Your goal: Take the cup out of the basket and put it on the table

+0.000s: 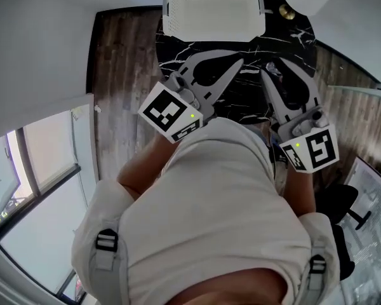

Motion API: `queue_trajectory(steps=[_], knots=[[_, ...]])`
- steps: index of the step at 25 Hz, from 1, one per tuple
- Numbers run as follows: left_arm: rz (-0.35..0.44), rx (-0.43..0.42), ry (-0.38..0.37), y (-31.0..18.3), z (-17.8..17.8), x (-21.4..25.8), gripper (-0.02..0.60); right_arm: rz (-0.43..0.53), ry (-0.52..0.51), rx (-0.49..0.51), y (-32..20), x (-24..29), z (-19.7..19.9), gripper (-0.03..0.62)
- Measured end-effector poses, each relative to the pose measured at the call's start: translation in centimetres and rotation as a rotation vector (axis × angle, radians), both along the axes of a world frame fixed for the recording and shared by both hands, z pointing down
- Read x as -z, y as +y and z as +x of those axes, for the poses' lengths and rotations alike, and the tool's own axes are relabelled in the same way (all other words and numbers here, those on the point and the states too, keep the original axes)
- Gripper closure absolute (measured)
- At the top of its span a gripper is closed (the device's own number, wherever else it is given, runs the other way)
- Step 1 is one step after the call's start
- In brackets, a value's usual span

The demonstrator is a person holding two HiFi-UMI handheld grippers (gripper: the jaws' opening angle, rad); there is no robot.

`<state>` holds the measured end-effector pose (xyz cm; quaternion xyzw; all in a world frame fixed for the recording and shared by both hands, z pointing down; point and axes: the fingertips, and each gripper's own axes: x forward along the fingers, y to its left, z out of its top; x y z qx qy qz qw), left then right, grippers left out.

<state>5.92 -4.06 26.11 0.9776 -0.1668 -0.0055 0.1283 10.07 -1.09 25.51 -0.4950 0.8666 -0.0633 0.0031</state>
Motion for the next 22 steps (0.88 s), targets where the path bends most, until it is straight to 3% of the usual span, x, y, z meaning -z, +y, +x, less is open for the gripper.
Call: queue_trajectory(steps=[7, 12, 17, 22], knots=[[0.085, 0.077, 0.087, 1.7, -3.8, 4.7, 0.575, 0.071, -0.014, 0.061, 1.4, 3.9, -4.1, 0.480], [0.116, 0.102, 0.114, 2.6, -5.4, 5.9, 0.575, 0.095, -0.007, 0.037, 2.3, 4.9, -4.8, 0.511], [0.123, 0.093, 0.125, 2.6, -5.5, 6.5, 0.575, 0.117, 0.008, -0.003, 2.3, 5.4, -4.8, 0.578], [0.129, 0.066, 0.136, 2.8, -4.7, 6.7, 0.575, 0.128, 0.021, -0.022, 2.3, 5.4, -4.6, 0.585]])
